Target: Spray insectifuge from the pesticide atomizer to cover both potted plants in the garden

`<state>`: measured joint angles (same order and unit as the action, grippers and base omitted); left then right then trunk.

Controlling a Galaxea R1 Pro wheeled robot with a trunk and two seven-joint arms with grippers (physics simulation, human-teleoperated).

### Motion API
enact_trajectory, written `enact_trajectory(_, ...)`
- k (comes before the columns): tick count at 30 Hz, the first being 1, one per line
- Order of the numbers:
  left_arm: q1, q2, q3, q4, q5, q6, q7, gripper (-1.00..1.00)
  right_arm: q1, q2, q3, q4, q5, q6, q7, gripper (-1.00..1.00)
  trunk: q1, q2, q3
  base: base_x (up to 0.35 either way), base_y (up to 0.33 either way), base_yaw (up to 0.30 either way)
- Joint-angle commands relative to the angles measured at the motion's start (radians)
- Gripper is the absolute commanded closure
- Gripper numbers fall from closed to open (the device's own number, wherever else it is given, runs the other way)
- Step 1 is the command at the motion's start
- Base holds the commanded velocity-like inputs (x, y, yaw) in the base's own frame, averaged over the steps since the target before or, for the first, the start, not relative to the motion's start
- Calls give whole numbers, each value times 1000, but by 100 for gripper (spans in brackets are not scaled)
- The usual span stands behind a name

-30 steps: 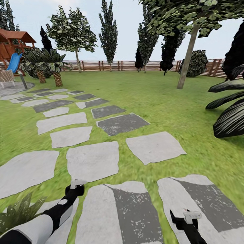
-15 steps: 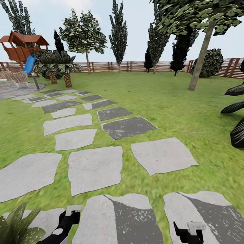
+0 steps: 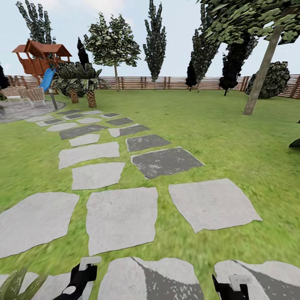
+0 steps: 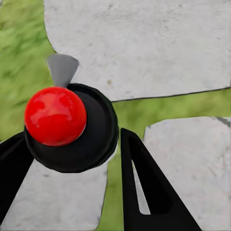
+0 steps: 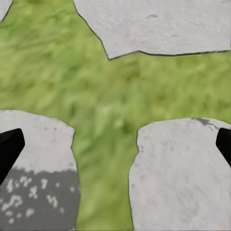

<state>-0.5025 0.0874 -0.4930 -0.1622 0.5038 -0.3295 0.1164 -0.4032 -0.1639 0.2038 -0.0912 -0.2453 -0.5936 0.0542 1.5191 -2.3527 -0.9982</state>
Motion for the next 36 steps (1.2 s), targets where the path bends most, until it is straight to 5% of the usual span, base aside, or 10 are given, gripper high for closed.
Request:
enact_trajectory(1, -1, 0, -9, 0, 1, -2, 6, 100, -1, 0, 5, 1, -10, -3, 6, -100, 0, 0, -1, 333, -85, 276)
enact_trajectory(8, -1, 0, -10, 0, -2, -2, 7, 100, 0, 0, 5, 1, -10, -3, 6, -100, 0, 0, -1, 293, -148, 216)
enact_trajectory(22, -1, 2, -7, 0, 5, -2, 7, 100, 0, 0, 5, 1, -10, -3, 6, -100, 0, 0, -1, 129, -72, 7)
enact_trajectory(36, -1, 1, -8, 0, 4, -2, 7, 100, 0, 0, 5, 1, -9, -2, 6, -100, 0, 0, -1, 327, 0, 0)
